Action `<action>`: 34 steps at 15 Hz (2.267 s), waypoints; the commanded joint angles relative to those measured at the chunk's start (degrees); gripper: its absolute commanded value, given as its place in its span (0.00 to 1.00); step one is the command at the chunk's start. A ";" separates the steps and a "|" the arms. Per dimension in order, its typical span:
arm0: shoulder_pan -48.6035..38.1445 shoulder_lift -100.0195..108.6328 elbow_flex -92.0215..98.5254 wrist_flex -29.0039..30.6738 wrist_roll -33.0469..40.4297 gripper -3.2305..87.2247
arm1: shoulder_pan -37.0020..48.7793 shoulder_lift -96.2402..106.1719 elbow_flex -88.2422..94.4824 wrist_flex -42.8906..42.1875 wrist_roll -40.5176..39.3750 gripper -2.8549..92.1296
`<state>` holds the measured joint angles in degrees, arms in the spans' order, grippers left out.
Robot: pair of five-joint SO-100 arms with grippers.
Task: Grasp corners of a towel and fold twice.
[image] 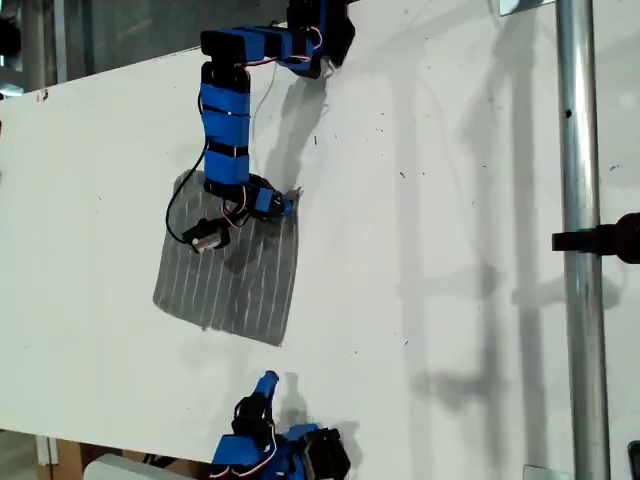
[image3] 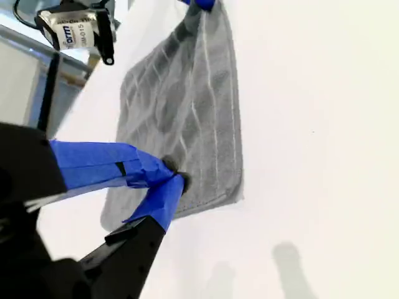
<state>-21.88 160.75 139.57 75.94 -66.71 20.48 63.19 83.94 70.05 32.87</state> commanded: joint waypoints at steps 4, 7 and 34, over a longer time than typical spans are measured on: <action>-9.93 -34.72 -35.24 8.17 24.35 0.02 | 0.35 0.00 -0.79 -0.44 -0.09 0.03; -13.97 -42.63 -44.21 8.79 37.62 0.10 | 0.09 0.00 -0.79 -0.44 -0.09 0.03; -16.44 -85.17 -38.67 -9.32 33.05 0.02 | -0.26 0.09 -0.44 -0.35 0.00 0.03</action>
<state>-38.06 74.00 100.02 66.71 -33.40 20.21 63.19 83.94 69.96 32.87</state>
